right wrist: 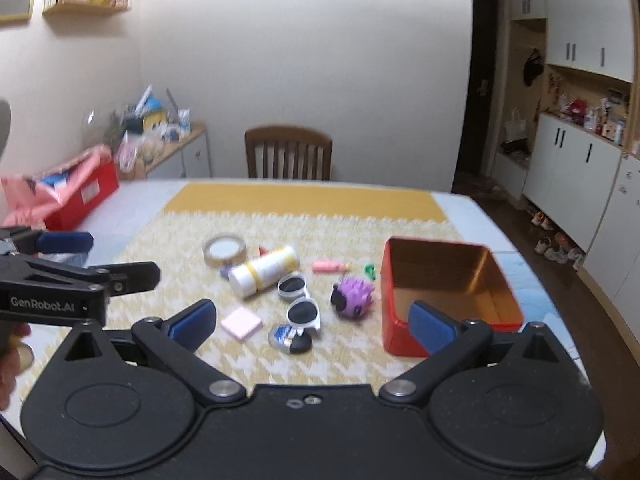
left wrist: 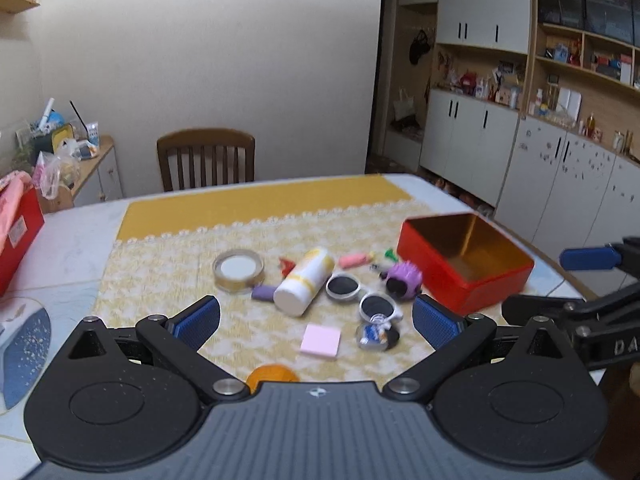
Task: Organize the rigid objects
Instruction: 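Grasp the orange with the left tool while the right tool grasps the blue-labelled tin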
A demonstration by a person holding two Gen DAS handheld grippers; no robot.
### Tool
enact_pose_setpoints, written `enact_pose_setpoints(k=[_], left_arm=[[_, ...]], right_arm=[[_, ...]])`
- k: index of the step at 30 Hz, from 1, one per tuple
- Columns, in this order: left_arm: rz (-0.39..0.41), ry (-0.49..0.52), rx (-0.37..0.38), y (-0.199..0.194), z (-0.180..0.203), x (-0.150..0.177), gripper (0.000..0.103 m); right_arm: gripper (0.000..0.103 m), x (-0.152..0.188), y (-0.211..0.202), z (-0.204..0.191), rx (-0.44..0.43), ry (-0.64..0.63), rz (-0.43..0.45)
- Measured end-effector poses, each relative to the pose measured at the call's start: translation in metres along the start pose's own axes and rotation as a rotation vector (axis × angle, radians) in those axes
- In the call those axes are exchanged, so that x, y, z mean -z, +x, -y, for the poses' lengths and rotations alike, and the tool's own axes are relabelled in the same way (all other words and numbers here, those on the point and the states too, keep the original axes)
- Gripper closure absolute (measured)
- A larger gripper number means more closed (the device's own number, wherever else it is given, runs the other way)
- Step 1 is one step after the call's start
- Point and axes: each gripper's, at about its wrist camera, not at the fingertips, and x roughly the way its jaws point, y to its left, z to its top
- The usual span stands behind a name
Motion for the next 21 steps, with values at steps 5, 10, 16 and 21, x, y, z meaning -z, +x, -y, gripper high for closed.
enact_pose_setpoints(k=[5, 10, 16, 21], left_arm=[[-0.041, -0.006, -0.015, 0.022, -0.012, 0.017, 0.0], [-0.088, -0.001, -0.029, 0.046, -0.019, 0.033, 0.0], [-0.127, -0.004, -0.044, 0.07, -0.027, 0.044, 0.0], [-0.153, 0.003, -0.052, 0.085, -0.029, 0.053, 0.002]], right_arm=[[0.004, 0.006, 0.032, -0.001, -0.011, -0.004, -0.055], [0.006, 0.011, 0.066, -0.001, 0.0, 0.006, -0.102], [0.01, 0.015, 0.109, -0.004, -0.018, 0.043, -0.157], [0.015, 0.021, 0.144, -0.015, -0.033, 0.037, -0.219]])
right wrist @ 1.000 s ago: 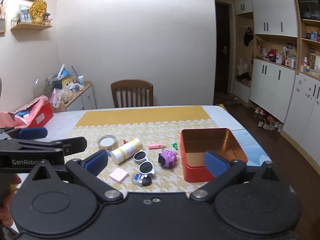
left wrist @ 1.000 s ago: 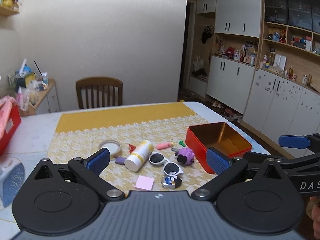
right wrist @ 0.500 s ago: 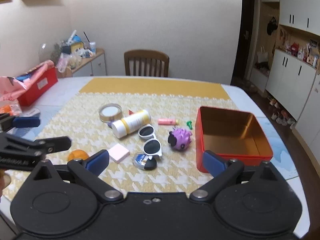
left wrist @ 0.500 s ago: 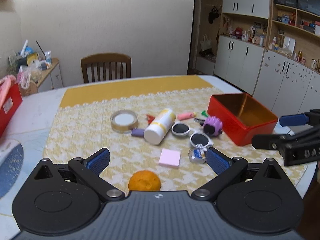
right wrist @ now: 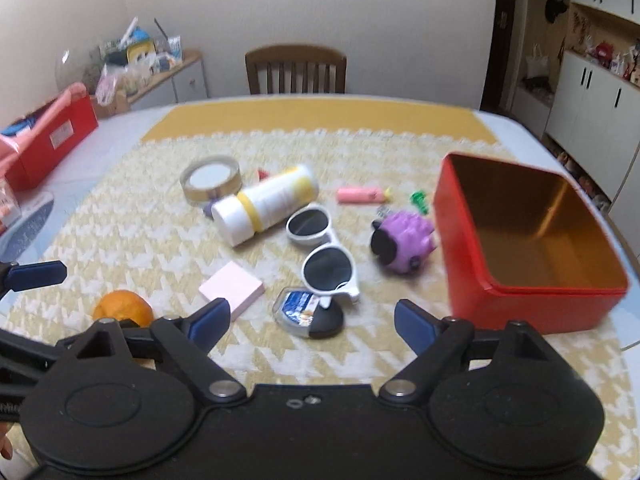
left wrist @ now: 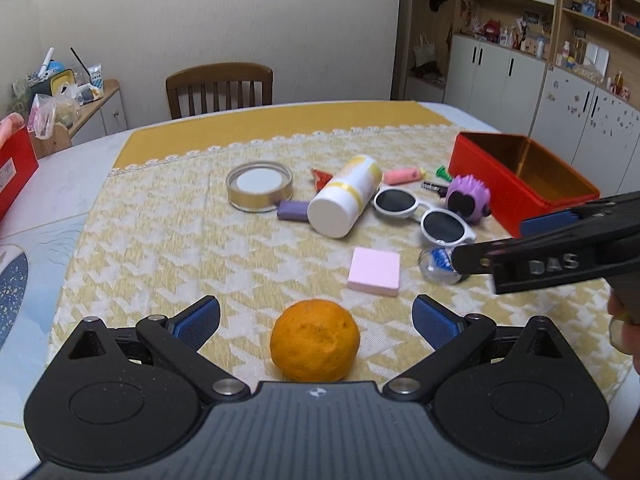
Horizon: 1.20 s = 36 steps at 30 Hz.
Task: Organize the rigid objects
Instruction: 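Grasp the orange with the left tool while the right tool grasps the blue-labelled tin, then carry the orange in the left tool while the right tool carries the tin into the red box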
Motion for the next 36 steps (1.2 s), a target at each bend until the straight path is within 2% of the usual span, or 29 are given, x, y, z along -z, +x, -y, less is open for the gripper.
enact_pose_setpoints(k=[7, 9, 14, 17, 20, 23, 25, 36], left_arm=[[-0.026, 0.032, 0.005, 0.012, 0.005, 0.005, 0.016], [-0.043, 0.035, 0.006, 0.015, 0.005, 0.007, 0.027], [-0.062, 0.049, -0.002, 0.02, 0.005, 0.011, 0.03], [-0.075, 0.051, -0.004, 0.022, 0.003, 0.013, 0.039], [-0.075, 0.055, -0.011, 0.023, 0.002, 0.014, 0.041], [-0.078, 0.071, -0.002, 0.025, 0.003, 0.013, 0.05], [-0.078, 0.079, -0.002, 0.025, 0.003, 0.013, 0.05], [-0.099, 0.079, 0.022, 0.022, -0.001, 0.011, 0.05]], right_arm=[[0.024, 0.0, 0.037, -0.001, 0.021, 0.064, -0.075], [0.025, 0.0, 0.041, 0.0, 0.023, 0.101, -0.087], [0.03, -0.001, 0.052, -0.003, 0.053, 0.14, -0.108], [0.036, 0.0, 0.054, -0.005, 0.072, 0.141, -0.114], [0.04, 0.0, 0.055, -0.005, 0.09, 0.152, -0.121], [0.045, -0.001, 0.056, -0.006, 0.101, 0.149, -0.118], [0.049, -0.003, 0.056, -0.007, 0.106, 0.144, -0.118], [0.05, 0.001, 0.037, -0.009, 0.089, 0.133, -0.11]])
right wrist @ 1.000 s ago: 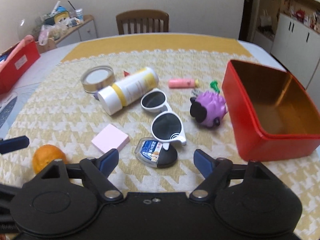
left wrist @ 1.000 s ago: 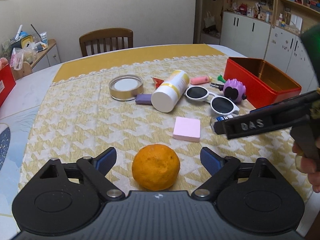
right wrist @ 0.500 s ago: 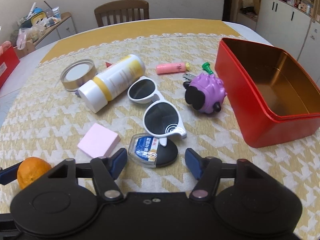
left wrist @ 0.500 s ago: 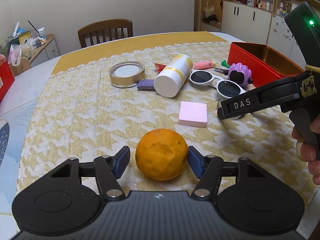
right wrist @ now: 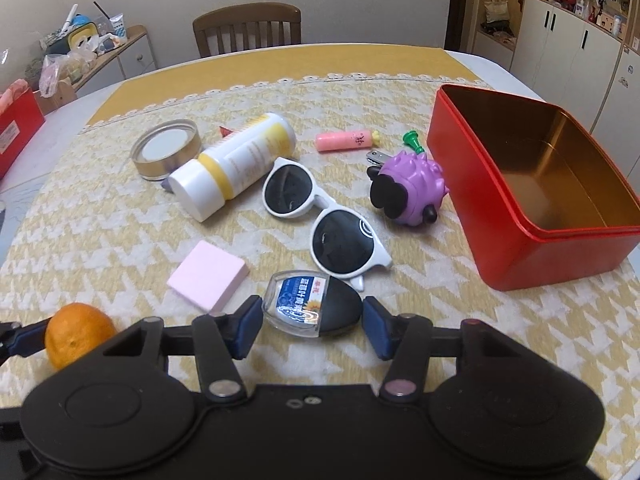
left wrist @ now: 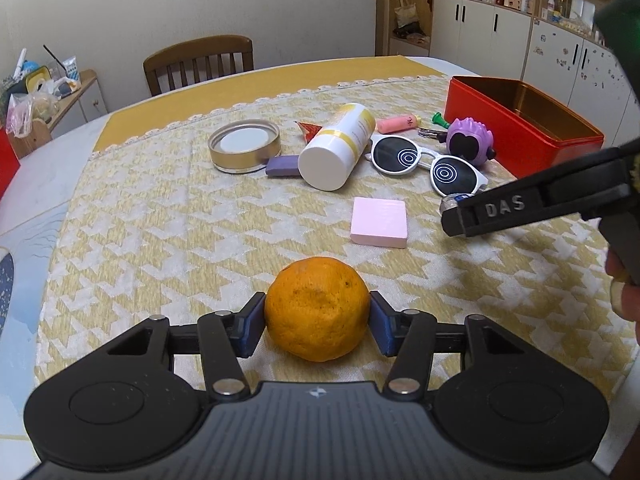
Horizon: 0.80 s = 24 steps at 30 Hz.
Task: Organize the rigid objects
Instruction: 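Carry the orange in the left tool while the right tool carries the tin into the red box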
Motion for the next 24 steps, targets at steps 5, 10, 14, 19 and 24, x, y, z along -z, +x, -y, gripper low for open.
enact_pose_setpoints(k=[5, 10, 14, 19, 24], left_arm=[[-0.006, -0.025, 0.014, -0.008, -0.005, -0.001, 0.05], [-0.001, -0.023, 0.028, -0.02, -0.006, -0.01, 0.05], [0.016, 0.008, 0.049, -0.034, -0.001, -0.022, 0.05], [0.042, 0.032, 0.087, -0.05, 0.009, -0.045, 0.05], [0.067, 0.06, 0.123, -0.06, 0.03, -0.07, 0.05]], right_arm=[[0.05, 0.001, -0.019, -0.001, -0.012, -0.017, 0.019], [0.05, -0.001, -0.042, 0.004, -0.019, -0.024, 0.039], [0.05, -0.003, -0.06, 0.009, -0.017, -0.033, 0.062], [0.05, -0.005, -0.083, 0.022, -0.012, -0.049, 0.095], [0.05, -0.014, -0.103, 0.042, -0.002, -0.061, 0.129]])
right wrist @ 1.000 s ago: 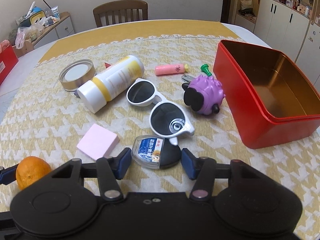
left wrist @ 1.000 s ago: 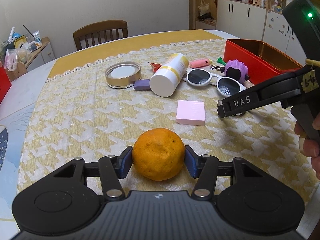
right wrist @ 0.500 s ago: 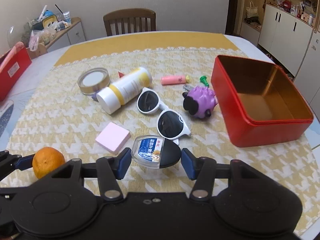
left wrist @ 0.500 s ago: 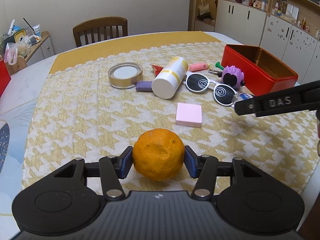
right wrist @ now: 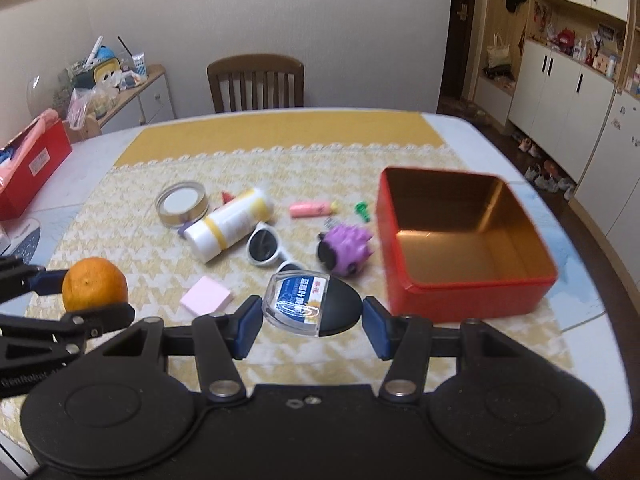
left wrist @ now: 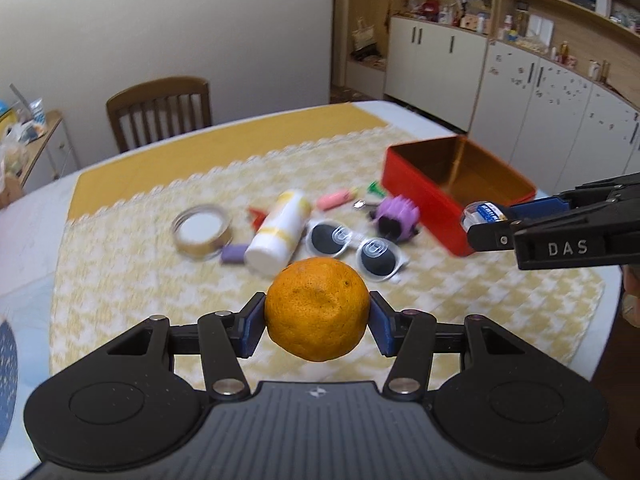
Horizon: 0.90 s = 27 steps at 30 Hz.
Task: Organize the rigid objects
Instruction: 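Carry the orange in the left tool while the right tool carries the tin into the red box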
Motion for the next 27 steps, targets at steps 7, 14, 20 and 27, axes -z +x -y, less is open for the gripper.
enact_pose_setpoints(k=[7, 14, 20, 27], left_arm=[[0.027, 0.015, 0.036, 0.011, 0.042, -0.042, 0.05], [0.009, -0.004, 0.035, 0.044, 0.09, -0.083, 0.05], [-0.025, -0.047, 0.034, 0.085, 0.12, -0.116, 0.05], [-0.09, -0.064, 0.025, 0.138, 0.143, -0.146, 0.05]], right_arm=[[0.05, -0.014, -0.015, 0.048, 0.003, -0.025, 0.048], [0.05, -0.024, -0.007, 0.108, -0.026, -0.045, 0.06], [0.05, -0.03, 0.01, 0.154, -0.057, -0.079, 0.042], [0.05, -0.033, 0.037, 0.18, -0.093, -0.158, 0.003]])
